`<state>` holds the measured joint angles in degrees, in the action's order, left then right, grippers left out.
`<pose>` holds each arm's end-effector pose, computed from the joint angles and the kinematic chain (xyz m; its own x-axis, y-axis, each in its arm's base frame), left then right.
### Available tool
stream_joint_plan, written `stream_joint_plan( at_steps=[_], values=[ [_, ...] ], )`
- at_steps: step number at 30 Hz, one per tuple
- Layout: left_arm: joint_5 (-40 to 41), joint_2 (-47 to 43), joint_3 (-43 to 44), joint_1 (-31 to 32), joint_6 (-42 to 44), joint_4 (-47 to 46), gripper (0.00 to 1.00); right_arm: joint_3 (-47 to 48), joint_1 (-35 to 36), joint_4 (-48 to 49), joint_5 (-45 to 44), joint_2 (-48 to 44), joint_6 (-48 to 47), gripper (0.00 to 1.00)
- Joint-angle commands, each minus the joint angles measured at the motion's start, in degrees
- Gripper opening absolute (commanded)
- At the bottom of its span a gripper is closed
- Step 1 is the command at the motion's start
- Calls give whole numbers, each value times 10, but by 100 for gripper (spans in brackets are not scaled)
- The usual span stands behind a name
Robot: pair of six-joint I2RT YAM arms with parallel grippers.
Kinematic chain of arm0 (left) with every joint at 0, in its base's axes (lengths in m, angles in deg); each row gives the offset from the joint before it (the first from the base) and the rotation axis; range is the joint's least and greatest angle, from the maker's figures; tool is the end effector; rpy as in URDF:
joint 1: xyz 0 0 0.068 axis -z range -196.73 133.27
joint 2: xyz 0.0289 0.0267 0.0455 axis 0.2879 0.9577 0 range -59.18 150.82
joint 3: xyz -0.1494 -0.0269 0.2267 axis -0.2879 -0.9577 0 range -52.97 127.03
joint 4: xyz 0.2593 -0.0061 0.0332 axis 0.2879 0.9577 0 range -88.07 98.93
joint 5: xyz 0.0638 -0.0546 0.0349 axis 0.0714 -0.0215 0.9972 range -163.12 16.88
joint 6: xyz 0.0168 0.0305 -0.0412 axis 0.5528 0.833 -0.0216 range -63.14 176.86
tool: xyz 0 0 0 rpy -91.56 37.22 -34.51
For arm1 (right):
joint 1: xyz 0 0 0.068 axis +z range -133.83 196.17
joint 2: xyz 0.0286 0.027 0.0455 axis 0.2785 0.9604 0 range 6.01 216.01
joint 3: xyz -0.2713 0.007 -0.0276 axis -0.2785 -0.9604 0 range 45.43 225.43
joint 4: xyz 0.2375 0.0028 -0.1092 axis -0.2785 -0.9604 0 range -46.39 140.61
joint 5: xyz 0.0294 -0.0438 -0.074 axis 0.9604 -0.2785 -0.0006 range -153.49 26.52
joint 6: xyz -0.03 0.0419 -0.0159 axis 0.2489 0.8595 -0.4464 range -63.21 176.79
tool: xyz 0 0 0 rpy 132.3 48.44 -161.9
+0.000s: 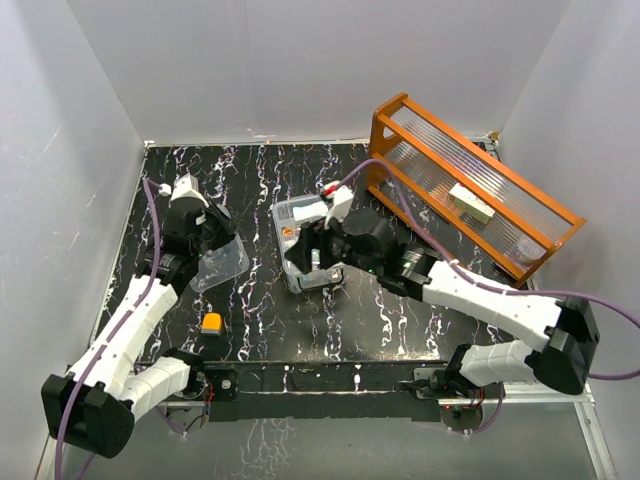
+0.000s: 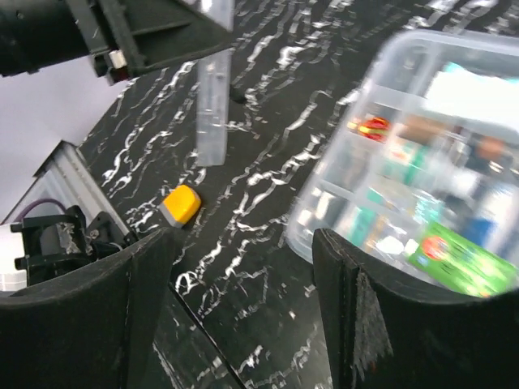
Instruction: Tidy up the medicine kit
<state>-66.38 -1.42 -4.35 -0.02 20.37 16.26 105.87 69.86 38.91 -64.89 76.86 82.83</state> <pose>0.2223 -0.0624 0.3136 -0.4151 -0.4920 -0.7652 -0.0802 0.8577 -0.5079 0.1705 0.2305 0.3364 -0.5482 -0.0047 -0.8364 -0.6138 0.6815 0.3985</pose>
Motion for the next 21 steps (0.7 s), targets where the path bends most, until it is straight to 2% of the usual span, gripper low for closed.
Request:
stream_joint_plan(
  at_steps=[1,7,13,21],
  values=[
    [-15,-50,3,-1,-53,-9,7,18,48,147,10,64,-26,68],
    [-29,-72,4,-1,-76,26,8,43,102,234,-31,153,-3,74],
    [-45,-104,3,-1,-78,44,9,33,108,264,-85,187,6,76],
    [-66,-121,8,-1,-88,55,9,21,116,316,-8,207,-18,72]
  ],
)
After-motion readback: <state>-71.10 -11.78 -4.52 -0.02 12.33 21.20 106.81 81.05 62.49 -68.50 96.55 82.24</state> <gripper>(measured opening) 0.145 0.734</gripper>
